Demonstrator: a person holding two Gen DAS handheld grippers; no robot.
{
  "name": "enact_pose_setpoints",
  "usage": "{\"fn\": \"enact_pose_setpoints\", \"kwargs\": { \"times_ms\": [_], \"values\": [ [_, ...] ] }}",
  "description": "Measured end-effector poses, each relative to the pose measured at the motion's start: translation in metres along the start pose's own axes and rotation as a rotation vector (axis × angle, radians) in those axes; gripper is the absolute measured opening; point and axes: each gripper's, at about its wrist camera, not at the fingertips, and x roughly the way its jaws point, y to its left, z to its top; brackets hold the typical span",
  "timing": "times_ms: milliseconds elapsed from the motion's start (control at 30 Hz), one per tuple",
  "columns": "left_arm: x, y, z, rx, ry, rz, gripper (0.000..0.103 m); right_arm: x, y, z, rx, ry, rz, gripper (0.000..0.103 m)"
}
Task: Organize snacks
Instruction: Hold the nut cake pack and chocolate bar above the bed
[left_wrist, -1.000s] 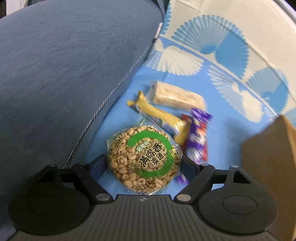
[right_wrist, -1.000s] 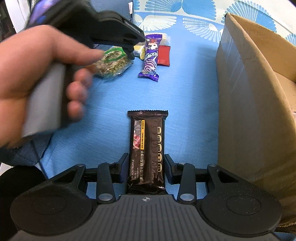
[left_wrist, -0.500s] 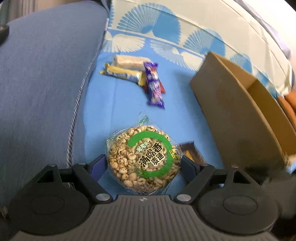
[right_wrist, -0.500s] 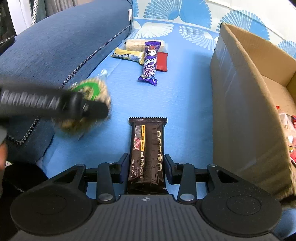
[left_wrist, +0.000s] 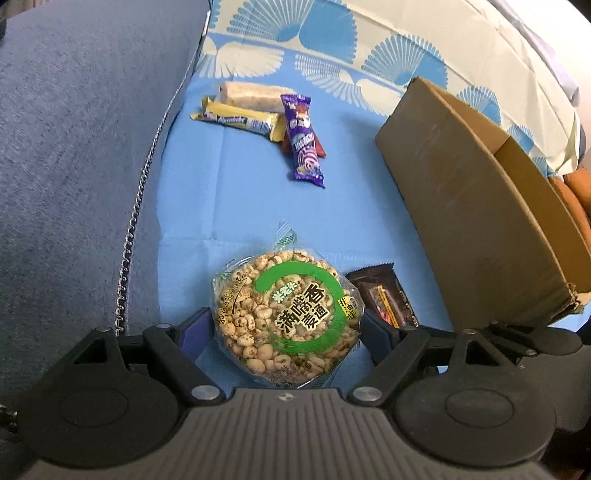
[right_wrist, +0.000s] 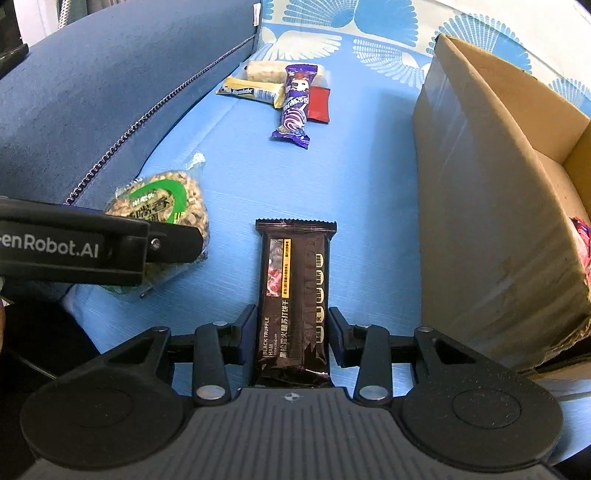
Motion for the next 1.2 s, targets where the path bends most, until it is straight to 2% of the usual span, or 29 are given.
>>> {"fn": "enact_pose_setpoints", "kwargs": {
  "times_ms": [300, 1200],
  "values": [
    [0.011, -0.002, -0.001, 0.006, 0.051, 0.023, 0.088, 0.003, 0.001, 0.001, -0.006, 0.002, -0.003, 0.044],
    [0.019, -0.008, 0.001, 0.020, 0.078, 0.050, 0.091, 0.003, 0.002, 0.001, -0.013, 0.004, -0.006, 0.047]
  ]
}}
